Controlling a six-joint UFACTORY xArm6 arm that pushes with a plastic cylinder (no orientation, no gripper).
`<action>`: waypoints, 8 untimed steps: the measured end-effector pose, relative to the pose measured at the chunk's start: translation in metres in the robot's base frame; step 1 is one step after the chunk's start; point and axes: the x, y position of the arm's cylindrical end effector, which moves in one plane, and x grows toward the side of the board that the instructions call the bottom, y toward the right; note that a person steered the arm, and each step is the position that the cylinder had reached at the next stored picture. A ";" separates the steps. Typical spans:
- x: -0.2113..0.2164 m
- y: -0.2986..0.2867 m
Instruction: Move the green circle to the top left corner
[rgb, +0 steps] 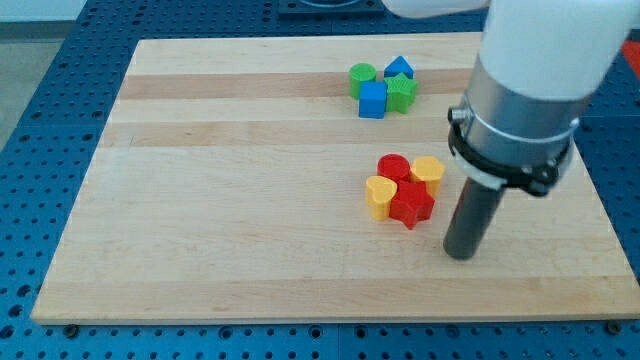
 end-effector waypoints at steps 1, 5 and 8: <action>0.035 0.017; -0.177 0.179; -0.358 0.086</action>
